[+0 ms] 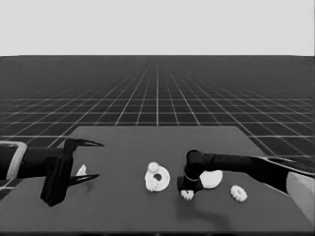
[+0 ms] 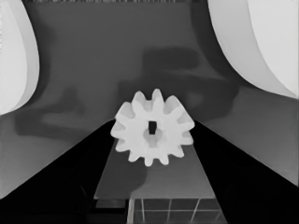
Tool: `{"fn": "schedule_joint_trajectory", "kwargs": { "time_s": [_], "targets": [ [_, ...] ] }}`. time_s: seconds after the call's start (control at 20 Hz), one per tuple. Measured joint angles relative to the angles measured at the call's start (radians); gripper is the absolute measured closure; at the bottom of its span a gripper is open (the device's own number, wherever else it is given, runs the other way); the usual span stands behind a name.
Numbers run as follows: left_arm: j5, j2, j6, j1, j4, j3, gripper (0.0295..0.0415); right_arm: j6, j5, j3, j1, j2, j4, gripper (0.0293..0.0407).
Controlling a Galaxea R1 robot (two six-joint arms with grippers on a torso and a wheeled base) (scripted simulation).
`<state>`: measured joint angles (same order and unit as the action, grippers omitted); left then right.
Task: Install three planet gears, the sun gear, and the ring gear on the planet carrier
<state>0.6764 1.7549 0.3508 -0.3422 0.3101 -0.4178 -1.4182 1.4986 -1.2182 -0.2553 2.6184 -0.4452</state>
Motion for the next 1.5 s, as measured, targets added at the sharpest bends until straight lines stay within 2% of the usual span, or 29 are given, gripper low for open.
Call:
{"fn": "schedule_joint_trajectory", "kwargs": {
  "time_s": [0.1, 0.2, 0.3, 0.6, 0.75, 1.1, 1.2, 1.25, 1.5],
  "targets": [
    [0.000, 0.000, 0.000, 0.000, 0.000, 0.000, 0.0326, 0.000, 0.000, 0.000, 0.000, 0.000, 0.000, 0.0387],
    [0.000, 0.000, 0.000, 0.000, 0.000, 0.000, 0.0326, -0.068, 0.051, 0.111, 0.138, -0.029, 0.137, 0.0387],
    [0.000, 0.000, 0.000, 0.000, 0.000, 0.000, 0.0326, -0.083, 0.057, 0.131, 0.199, -0.033, 0.194, 0.0388],
    [0.000, 0.000, 0.000, 0.000, 0.000, 0.000, 0.0326, -0.088, 0.058, 0.137, 0.229, -0.034, 0.224, 0.0388],
    [0.000, 0.000, 0.000, 0.000, 0.000, 0.000, 0.0326, 0.012, 0.041, -0.224, 0.260, 0.227, 0.258, 0.0388],
    [0.000, 0.000, 0.000, 0.000, 0.000, 0.000, 0.0326, 0.063, 0.034, -0.346, 0.263, 0.297, 0.265, 0.0388],
    [0.000, 0.000, 0.000, 0.000, 0.000, 0.000, 0.0326, 0.098, 0.003, -0.403, 0.161, 0.313, 0.167, 0.0388],
    [0.000, 0.000, 0.000, 0.000, 0.000, 0.000, 0.0326, 0.108, -0.007, -0.422, 0.137, 0.318, 0.147, 0.0388],
    [0.000, 0.000, 0.000, 0.000, 0.000, 0.000, 0.0326, 0.124, -0.021, -0.450, 0.110, 0.326, 0.121, 0.0388]
  ]
}}
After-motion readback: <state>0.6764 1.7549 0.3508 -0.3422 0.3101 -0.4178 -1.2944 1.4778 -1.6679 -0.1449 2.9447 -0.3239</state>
